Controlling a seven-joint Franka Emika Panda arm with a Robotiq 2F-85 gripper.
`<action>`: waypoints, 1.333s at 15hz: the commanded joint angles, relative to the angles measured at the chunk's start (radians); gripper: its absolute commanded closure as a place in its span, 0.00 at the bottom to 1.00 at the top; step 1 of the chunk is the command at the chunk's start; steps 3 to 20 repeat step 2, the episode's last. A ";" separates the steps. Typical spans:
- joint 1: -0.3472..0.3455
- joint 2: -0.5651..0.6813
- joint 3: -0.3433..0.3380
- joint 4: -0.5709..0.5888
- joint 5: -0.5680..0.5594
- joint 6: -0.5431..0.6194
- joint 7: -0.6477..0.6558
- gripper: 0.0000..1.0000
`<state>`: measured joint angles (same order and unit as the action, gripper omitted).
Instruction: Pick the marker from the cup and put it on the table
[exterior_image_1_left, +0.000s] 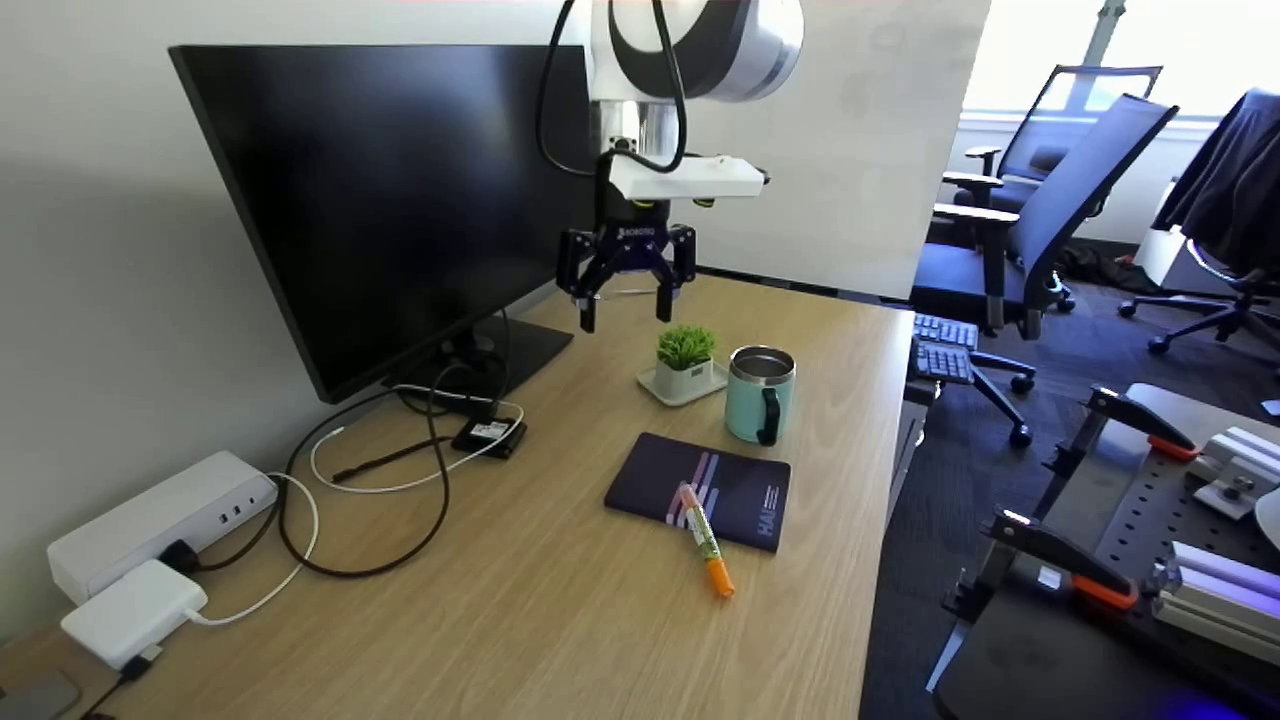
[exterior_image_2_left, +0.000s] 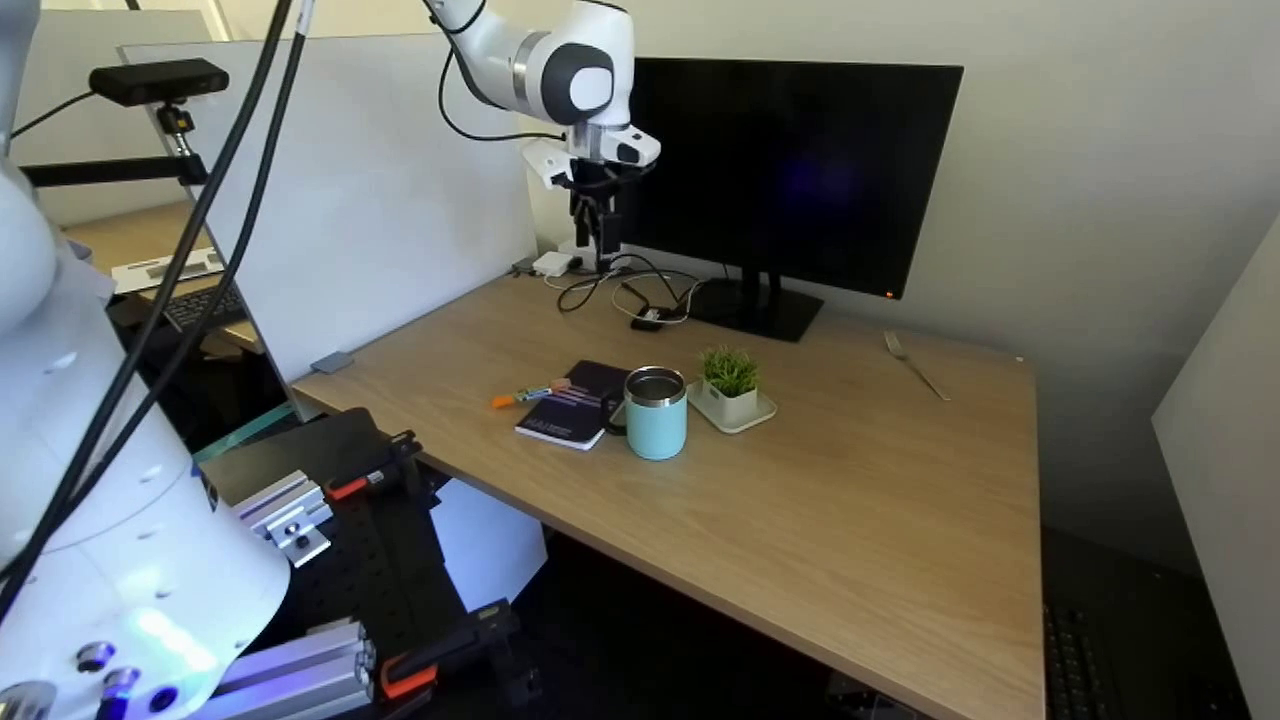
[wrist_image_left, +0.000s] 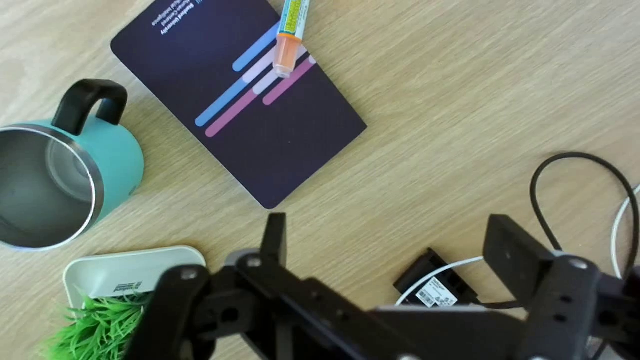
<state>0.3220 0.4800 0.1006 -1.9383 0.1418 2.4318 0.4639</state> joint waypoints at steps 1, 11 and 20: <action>-0.005 0.001 0.005 0.001 -0.003 -0.002 0.003 0.00; -0.005 0.006 0.004 0.001 -0.003 -0.001 0.002 0.00; -0.005 0.006 0.004 0.001 -0.003 -0.001 0.002 0.00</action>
